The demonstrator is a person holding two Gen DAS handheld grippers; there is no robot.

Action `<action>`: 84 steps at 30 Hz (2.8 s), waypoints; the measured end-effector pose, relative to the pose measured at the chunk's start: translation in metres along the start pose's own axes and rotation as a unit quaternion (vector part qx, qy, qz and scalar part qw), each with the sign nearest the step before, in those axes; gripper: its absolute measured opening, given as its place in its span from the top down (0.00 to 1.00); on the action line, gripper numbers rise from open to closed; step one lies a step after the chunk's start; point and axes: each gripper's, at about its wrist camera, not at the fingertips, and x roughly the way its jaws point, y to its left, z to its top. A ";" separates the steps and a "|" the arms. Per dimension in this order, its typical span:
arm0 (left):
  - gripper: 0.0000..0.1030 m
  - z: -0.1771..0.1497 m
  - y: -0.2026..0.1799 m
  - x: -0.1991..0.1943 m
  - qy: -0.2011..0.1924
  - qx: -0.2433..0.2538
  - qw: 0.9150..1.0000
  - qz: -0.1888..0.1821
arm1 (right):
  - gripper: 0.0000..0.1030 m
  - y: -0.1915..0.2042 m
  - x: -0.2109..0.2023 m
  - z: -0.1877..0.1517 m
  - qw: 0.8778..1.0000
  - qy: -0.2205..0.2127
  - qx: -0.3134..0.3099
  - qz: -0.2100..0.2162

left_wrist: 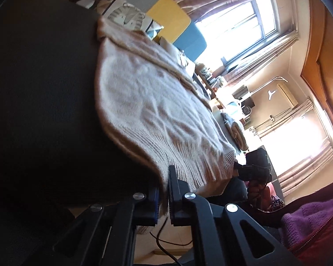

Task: Fold clothes
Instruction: 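Grasp the ribbed hem with the right gripper while the left gripper approaches the hem, then lift the hem with both grippers, fold it over toward the collar, release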

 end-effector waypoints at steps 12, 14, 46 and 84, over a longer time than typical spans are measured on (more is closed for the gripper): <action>0.96 0.026 -0.057 -0.036 -0.099 0.058 0.992 -0.052 | 0.92 0.042 -0.028 0.005 0.992 -0.074 -0.066 0.080; 0.96 0.026 -0.063 -0.039 -0.107 0.057 0.991 -0.061 | 0.92 0.050 -0.033 0.003 0.989 -0.081 -0.080 0.092; 0.96 0.159 -0.022 0.015 -0.163 -0.047 0.979 -0.111 | 0.92 0.047 -0.044 0.149 0.978 -0.185 -0.050 0.086; 0.75 0.250 0.118 0.157 -0.102 -0.322 0.940 -0.045 | 0.40 -0.031 0.065 0.284 0.982 -0.149 0.109 0.028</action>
